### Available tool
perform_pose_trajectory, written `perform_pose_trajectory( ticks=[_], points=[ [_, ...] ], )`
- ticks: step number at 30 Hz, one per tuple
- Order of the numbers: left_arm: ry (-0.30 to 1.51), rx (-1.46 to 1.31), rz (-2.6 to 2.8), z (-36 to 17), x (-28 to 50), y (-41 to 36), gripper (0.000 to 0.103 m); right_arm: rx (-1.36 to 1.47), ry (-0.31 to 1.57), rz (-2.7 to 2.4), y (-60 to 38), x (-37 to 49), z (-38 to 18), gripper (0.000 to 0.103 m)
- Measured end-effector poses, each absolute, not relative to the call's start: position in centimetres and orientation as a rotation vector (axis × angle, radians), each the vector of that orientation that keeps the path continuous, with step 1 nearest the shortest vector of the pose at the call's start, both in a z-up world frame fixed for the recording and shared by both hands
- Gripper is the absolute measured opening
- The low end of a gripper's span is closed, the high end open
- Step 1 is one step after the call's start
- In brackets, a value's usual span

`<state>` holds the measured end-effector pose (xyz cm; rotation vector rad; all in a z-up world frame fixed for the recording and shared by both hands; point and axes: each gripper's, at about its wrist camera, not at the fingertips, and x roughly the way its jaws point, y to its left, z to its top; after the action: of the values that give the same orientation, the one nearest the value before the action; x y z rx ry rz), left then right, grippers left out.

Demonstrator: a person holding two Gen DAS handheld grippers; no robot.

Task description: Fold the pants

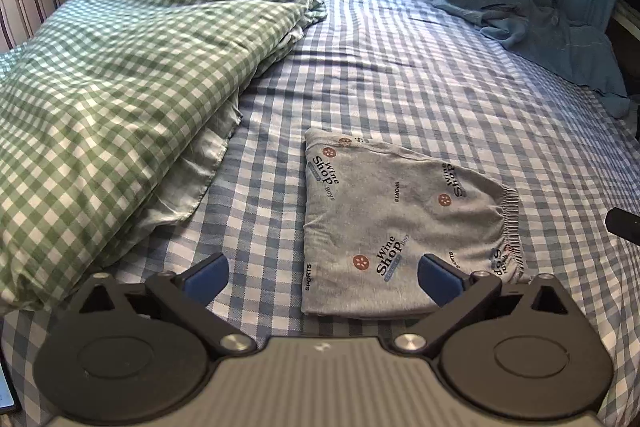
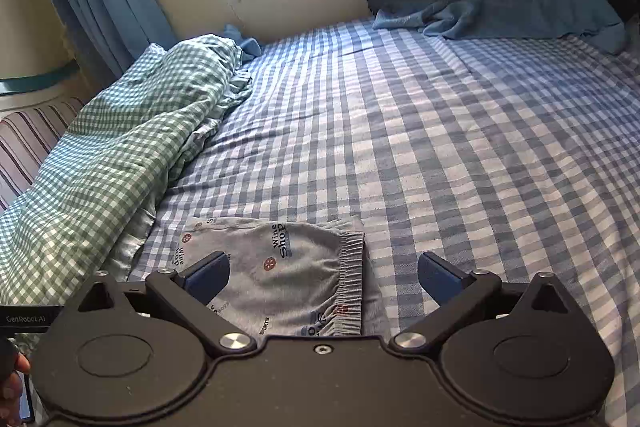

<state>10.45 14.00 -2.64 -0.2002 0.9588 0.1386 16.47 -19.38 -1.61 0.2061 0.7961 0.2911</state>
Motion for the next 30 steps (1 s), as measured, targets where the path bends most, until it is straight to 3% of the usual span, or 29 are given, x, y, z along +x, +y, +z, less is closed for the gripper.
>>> perform_pose_trajectory(
  ticks=[14,30],
  points=[
    [0.773,-0.165,0.234,-1.3,-2.4,7.1,0.103,0.103,0.673,0.331,-21.7,2.9,-0.9,0.102],
    [0.841,-0.157,0.268,-3.0,-9.6,4.0,0.103,0.089,0.793,0.376,-23.5,-2.6,-3.0,0.102]
  ],
)
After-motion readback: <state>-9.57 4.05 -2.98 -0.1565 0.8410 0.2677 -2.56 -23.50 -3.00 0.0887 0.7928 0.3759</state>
